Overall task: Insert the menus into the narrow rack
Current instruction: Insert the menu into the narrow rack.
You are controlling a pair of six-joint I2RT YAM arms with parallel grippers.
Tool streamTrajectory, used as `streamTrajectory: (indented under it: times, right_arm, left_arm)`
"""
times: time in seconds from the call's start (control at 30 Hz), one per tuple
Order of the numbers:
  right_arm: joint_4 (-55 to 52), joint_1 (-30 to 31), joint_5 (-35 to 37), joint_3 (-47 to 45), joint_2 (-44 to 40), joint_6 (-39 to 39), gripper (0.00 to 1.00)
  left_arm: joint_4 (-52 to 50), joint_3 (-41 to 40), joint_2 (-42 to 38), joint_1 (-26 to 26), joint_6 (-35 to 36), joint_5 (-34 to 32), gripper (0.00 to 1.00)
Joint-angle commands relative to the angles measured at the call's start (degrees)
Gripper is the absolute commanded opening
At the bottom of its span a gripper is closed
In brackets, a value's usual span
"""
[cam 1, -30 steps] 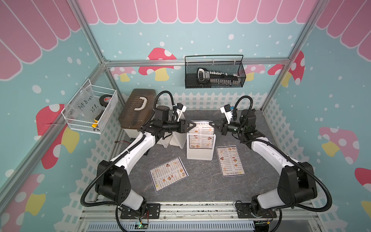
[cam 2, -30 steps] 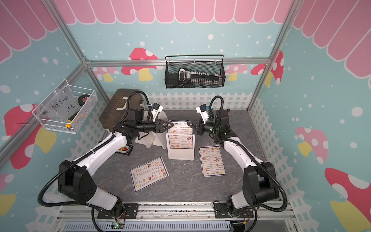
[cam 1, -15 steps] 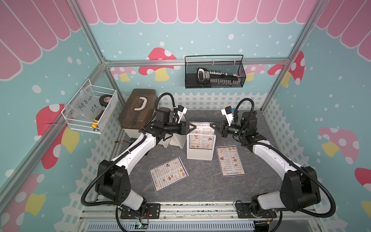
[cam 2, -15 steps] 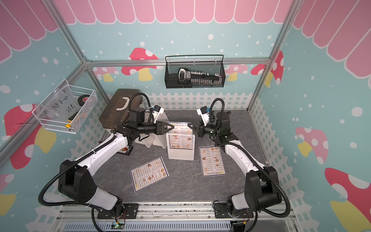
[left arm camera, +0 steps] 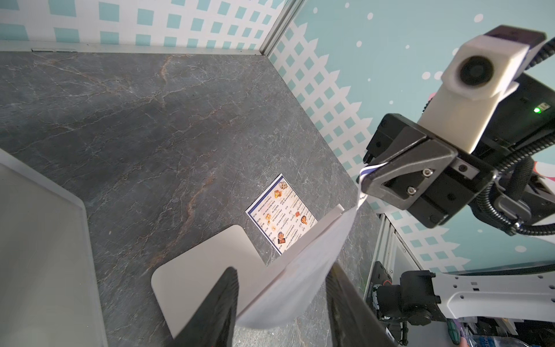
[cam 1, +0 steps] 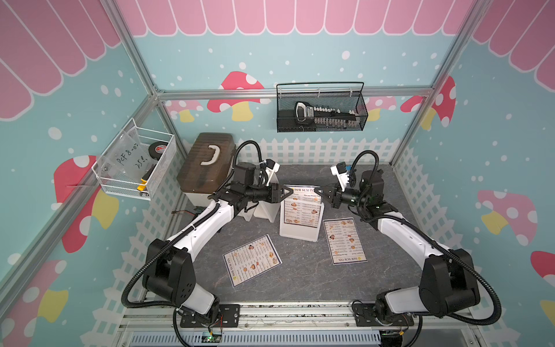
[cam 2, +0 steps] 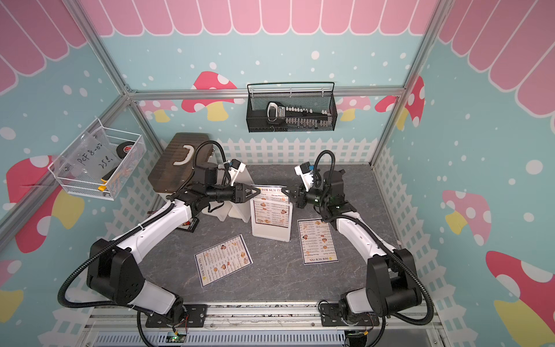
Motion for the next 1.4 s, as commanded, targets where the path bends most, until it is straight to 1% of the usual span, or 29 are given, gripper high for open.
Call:
streamTrajectory:
  times: [0.0,0.2,0.77,1.23,1.37]
  right_arm:
    - [2.20,0.49,-0.71,0.07,0.90,0.55,0.05]
    - [2.26,0.76,-0.75,0.03,1.57,0.42,0.05]
    - [0.53,0.77,1.91,-2.09,0.11,-1.75,0.06]
    - [0.50,0.72,1.82,-2.70,-1.24,-1.83,0.14]
    - [-0.42,0.77,3.14,-2.29,-2.30,-2.03,0.19]
  left_arm:
    - [0.71,-0.71,-1.99,-0.32,0.87,-1.43,0.47]
    - [0.68,-0.73,-1.98,-0.32,0.78,-1.98,0.47]
    - [-0.22,-0.08,-0.48,-0.37,0.84,-2.63,0.46]
    - [-0.98,0.00,0.45,-1.37,1.50,-3.21,0.46]
    - [-1.03,-0.13,0.67,-1.38,1.52,-3.47,0.46]
